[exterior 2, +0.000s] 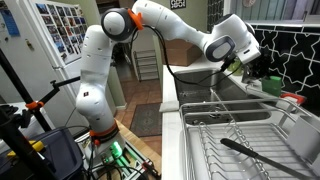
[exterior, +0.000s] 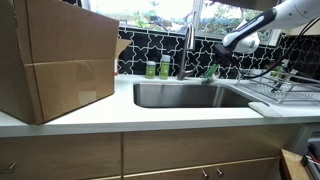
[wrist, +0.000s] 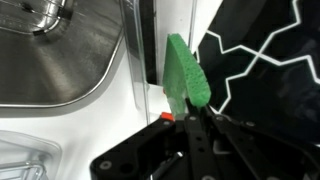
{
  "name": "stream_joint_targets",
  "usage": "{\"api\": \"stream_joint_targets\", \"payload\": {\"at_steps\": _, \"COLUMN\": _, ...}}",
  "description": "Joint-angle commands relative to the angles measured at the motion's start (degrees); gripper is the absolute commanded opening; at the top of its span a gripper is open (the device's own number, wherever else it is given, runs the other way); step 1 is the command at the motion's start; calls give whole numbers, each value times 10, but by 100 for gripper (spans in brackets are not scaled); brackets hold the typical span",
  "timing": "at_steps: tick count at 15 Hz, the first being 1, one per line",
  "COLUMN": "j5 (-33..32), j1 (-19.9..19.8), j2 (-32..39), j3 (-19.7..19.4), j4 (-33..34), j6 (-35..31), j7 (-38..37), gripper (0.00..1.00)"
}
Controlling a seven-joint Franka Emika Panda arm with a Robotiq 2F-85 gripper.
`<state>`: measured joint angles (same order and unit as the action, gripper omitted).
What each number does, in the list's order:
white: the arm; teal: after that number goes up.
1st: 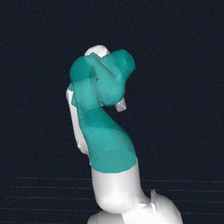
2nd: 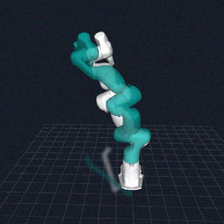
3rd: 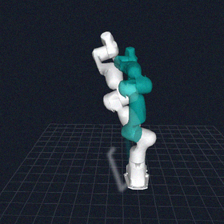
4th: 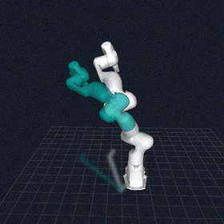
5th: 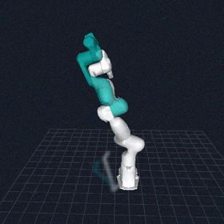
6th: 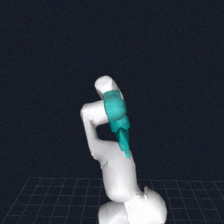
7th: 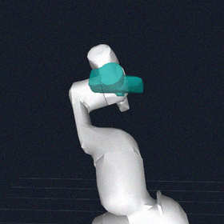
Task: Put the green sponge on the white sponge then place the two sponges in the clear container
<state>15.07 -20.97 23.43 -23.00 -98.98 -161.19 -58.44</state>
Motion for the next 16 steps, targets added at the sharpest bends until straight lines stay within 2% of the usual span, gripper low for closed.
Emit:
{"api": "stream_joint_targets", "payload": {"at_steps": 1, "j5": 11, "j1": 2, "j2": -30, "j3": 3, "j4": -23, "j6": -42, "j7": 10, "gripper": 5}}
{"api": "stream_joint_targets", "payload": {"at_steps": 8, "j5": -47, "j1": 42, "j2": -182, "j3": -14, "j4": -131, "j6": 10, "j7": 2, "gripper": 6}}
{"api": "stream_joint_targets", "payload": {"at_steps": 11, "j5": -8, "j1": 32, "j2": -271, "j3": 18, "j4": -180, "j6": 105, "j7": 46, "gripper": 5}}
{"api": "stream_joint_targets", "payload": {"at_steps": 16, "j5": 0, "j1": 27, "j2": -379, "j3": 30, "j4": -232, "j6": 297, "j7": 90, "gripper": 5}}
